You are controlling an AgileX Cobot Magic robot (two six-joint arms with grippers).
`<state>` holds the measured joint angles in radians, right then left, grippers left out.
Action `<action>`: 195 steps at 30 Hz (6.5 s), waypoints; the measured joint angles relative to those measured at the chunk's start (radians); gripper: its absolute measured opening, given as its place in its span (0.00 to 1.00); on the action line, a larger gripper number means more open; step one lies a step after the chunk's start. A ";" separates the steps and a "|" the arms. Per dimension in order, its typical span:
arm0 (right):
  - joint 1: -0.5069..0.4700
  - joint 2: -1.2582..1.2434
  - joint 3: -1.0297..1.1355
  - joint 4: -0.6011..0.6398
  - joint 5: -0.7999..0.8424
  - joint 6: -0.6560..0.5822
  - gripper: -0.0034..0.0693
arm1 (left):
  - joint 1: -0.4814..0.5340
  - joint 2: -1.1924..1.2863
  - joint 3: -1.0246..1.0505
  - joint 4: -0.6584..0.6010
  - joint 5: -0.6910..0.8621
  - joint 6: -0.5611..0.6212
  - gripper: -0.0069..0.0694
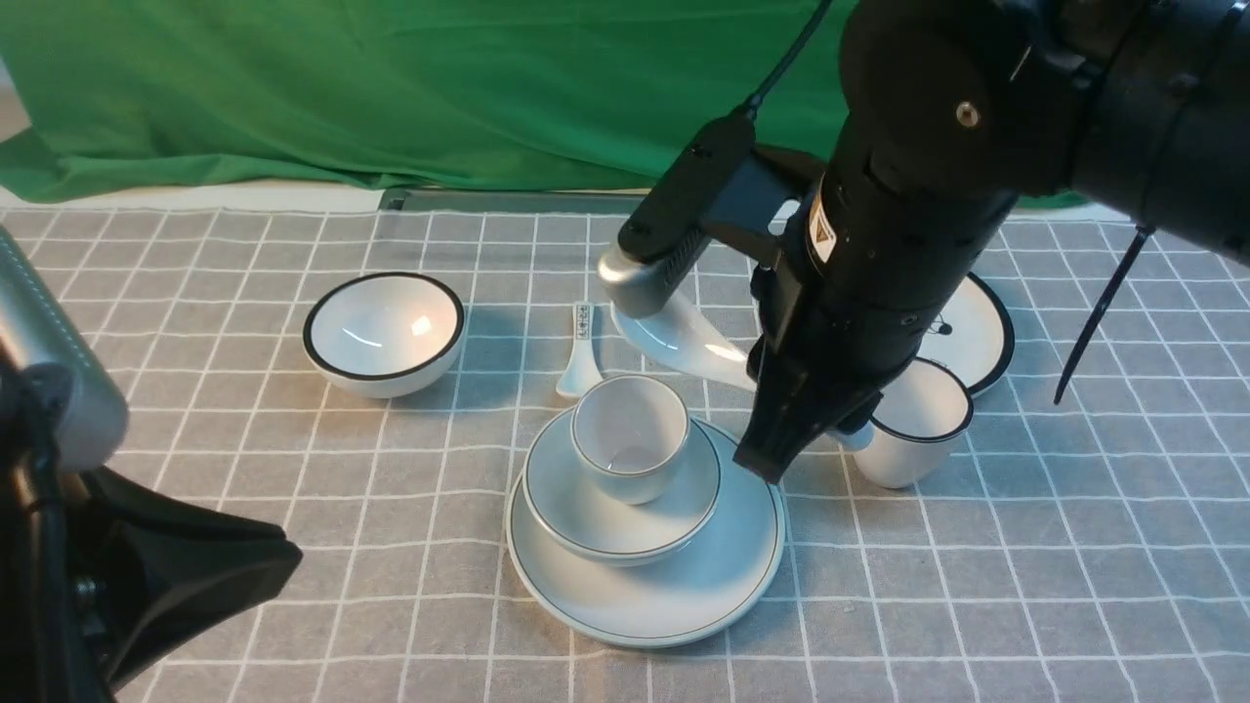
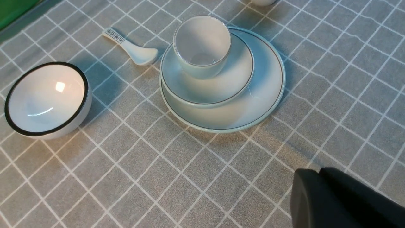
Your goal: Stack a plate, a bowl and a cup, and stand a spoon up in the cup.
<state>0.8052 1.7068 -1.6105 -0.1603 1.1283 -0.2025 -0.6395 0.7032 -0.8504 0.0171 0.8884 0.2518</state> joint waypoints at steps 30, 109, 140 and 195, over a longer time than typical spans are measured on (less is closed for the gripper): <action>-0.010 0.006 0.125 0.375 -0.003 0.163 0.29 | 0.000 0.000 0.000 0.007 -0.016 0.003 0.10; 0.254 0.295 0.100 -0.971 -0.004 -0.411 0.29 | 0.000 0.000 0.000 0.006 -0.128 0.007 0.11; 0.302 0.226 0.097 -0.951 -0.003 -0.069 0.68 | 0.000 0.000 0.000 0.006 -0.128 0.007 0.11; -0.811 -1.683 1.608 0.002 -0.944 0.346 0.07 | 0.000 -0.003 0.000 0.004 -0.128 0.007 0.11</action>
<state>-0.0056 0.0237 -0.0020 -0.1581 0.1845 0.1436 -0.6395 0.7002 -0.8504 0.0209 0.7603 0.2589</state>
